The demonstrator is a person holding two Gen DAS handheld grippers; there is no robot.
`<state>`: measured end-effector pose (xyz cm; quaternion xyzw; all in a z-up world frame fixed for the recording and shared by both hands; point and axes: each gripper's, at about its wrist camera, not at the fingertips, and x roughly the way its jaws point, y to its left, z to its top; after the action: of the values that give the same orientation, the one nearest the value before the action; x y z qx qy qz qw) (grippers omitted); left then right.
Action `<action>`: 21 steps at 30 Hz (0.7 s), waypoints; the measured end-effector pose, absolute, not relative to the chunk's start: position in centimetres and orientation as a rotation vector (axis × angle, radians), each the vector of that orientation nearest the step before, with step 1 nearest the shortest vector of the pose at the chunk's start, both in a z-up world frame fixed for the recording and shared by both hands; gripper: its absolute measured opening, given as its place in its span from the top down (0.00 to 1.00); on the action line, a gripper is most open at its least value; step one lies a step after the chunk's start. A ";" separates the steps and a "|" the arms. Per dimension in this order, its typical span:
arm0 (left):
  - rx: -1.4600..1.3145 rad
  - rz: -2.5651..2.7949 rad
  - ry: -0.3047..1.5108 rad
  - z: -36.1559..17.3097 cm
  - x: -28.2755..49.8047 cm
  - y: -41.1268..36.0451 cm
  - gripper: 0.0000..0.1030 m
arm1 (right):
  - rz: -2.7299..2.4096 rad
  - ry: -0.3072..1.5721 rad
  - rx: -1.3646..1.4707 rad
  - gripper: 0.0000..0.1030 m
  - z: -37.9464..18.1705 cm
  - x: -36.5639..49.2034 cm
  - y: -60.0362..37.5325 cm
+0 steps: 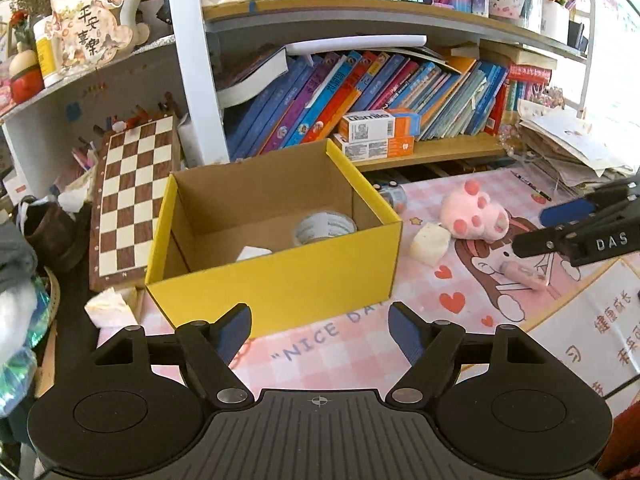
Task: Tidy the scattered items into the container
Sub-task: 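Lift both grippers out of the box and move toward the desk items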
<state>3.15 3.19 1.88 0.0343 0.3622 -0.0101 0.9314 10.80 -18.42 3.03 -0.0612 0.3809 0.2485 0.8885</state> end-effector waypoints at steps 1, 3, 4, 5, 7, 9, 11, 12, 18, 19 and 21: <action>0.068 -0.018 0.742 1.8 3.0 3.0 0.20 | 0.498 0.786 -0.125 0.38 2.9 10.5 -18.8; 0.064 -0.014 0.744 1.6 2.8 2.6 0.19 | 0.455 0.772 -0.128 0.36 2.5 9.6 -19.6; 0.063 -0.015 0.744 1.5 2.7 2.4 0.19 | 0.433 0.766 -0.128 0.33 2.2 9.2 -20.0; 0.062 -0.016 0.746 1.4 2.6 2.2 0.19 | 0.412 0.762 -0.125 0.31 2.0 8.9 -20.3; 0.061 -0.017 0.750 1.2 2.4 1.7 0.19 | 0.378 0.755 -0.126 0.25 1.6 8.2 -20.7; 0.062 -0.019 0.756 1.0 2.2 1.3 0.19 | 0.352 0.747 -0.138 0.24 1.1 7.5 -20.9; 0.070 -0.031 0.762 0.8 2.1 0.9 0.18 | 0.334 0.747 -0.141 0.22 0.8 7.0 -21.1; 0.074 -0.036 0.763 0.8 2.0 0.7 0.18 | 0.334 0.750 -0.137 0.21 0.7 6.8 -21.2; 0.094 -0.059 0.766 0.5 1.6 -0.5 0.18 | 0.334 0.754 -0.138 0.18 0.6 6.2 -21.2; 0.095 -0.061 0.769 0.5 1.5 -0.6 0.18 | 0.333 0.755 -0.139 0.18 0.6 6.2 -21.3; 0.093 -0.070 0.779 0.3 1.5 -0.9 0.18 | 0.330 0.757 -0.140 0.18 0.6 6.1 -21.4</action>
<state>1.51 -0.85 0.32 0.0452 0.3794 -0.0341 0.9235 6.05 -21.37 0.60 -0.0678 0.3674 0.1603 0.9136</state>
